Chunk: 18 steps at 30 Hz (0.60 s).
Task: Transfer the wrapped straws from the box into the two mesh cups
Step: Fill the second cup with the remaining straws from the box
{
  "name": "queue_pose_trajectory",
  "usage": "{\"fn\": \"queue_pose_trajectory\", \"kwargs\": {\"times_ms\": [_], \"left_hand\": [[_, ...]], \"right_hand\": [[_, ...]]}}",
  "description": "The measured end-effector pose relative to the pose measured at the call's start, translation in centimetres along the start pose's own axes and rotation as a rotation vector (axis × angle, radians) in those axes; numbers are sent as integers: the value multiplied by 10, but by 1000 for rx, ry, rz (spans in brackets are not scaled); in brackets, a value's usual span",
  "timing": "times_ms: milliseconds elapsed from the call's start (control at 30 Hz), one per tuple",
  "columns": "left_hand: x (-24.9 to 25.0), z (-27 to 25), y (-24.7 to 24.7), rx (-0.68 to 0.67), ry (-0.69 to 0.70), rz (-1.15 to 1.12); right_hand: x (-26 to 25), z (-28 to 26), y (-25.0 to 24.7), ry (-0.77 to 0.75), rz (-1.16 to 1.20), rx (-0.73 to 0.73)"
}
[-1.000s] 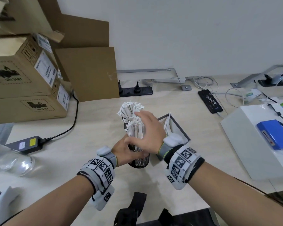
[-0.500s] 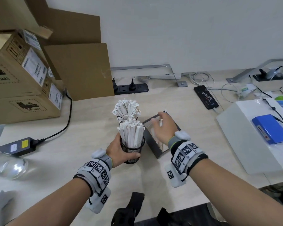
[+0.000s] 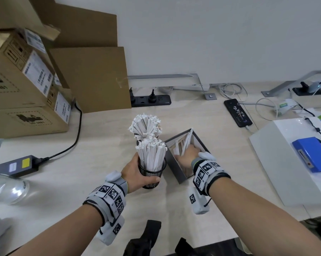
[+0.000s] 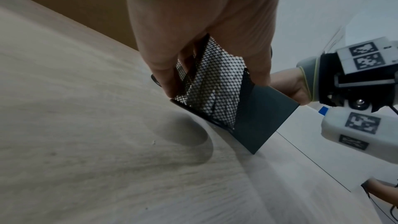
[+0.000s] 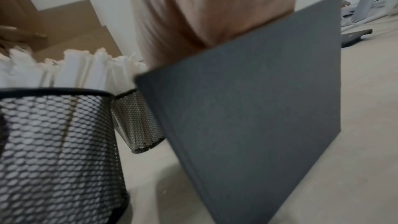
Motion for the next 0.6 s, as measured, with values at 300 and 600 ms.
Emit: {"fn": "queue_pose_trajectory", "kwargs": {"times_ms": [300,600], "left_hand": [[4,-1,4,-14,-5,-4],[6,0,6,-17,-7,-23]], "right_hand": [[-5,-19,-11,-117,-42,-39],[-9,-24,-12,-112,80,-130]]}}
Point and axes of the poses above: each hand's wrist, its own z-axis towards the middle knuckle, its own y-axis out of the palm, x = y × z, the point moved 3 cm from there along z, towards the middle knuckle, and after that the axes turned 4 degrees about -x, right-handed, at the moved point
